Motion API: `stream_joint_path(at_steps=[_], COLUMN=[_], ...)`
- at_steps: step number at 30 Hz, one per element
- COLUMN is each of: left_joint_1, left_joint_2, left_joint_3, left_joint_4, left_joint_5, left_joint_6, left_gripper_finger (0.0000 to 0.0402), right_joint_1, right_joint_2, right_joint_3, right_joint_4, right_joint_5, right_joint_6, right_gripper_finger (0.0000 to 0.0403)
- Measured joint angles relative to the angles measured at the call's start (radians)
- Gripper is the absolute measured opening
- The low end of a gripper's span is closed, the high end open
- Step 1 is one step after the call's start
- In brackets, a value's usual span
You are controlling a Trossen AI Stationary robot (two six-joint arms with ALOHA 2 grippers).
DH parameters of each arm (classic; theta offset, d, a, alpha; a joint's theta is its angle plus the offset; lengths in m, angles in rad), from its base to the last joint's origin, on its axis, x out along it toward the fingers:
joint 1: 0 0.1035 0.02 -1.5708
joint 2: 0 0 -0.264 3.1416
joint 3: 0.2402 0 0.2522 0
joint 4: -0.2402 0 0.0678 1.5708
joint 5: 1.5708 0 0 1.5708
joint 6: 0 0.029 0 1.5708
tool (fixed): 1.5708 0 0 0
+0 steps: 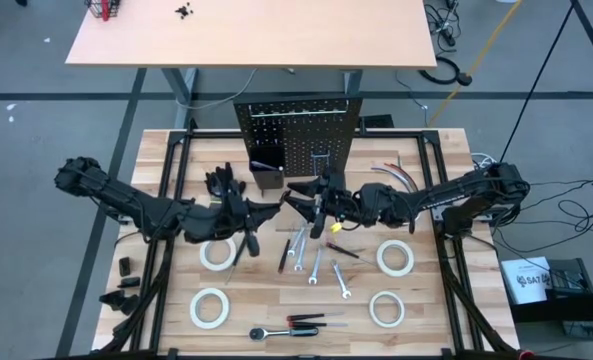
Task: Hang tools onto peg board
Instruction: Put the black pen into the black bin on the peg board
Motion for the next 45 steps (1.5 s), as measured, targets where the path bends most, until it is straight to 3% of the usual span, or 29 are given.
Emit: stream_joint_path(at_steps=[14, 19, 25, 34, 39, 45], left_joint_1=[0.065, 0.086, 0.103, 0.109, 0.098, 0.095], left_joint_2=[0.024, 0.040, 0.040, 0.035, -0.061, -0.282], left_joint_3=[0.000, 0.000, 0.000, 0.000, -0.001, -0.001], left_joint_4=[0.042, 0.049, 0.046, 0.007, -0.155, -0.391], left_joint_5=[0.072, 0.084, 0.078, 0.117, 0.123, 0.123], left_joint_6=[-0.001, -0.001, 0.001, 0.059, 0.048, 0.022], left_gripper_finger=[0.0009, 0.0009, 0.0009, 0.0034, 0.0055, 0.0058], right_joint_1=[-0.040, -0.040, -0.039, -0.042, -0.042, -0.046], right_joint_2=[0.000, 0.000, 0.000, 0.000, 0.000, 0.028], right_joint_3=[0.000, 0.000, 0.000, -0.001, 0.060, 0.293], right_joint_4=[0.007, 0.007, 0.007, 0.007, -0.068, -0.365], right_joint_5=[-0.001, 0.036, 0.047, 0.049, 0.016, -0.006], right_joint_6=[0.022, 0.022, 0.018, 0.018, -0.012, -0.160], right_gripper_finger=[0.0178, 0.0134, 0.0030, 0.0026, 0.0026, 0.0026])
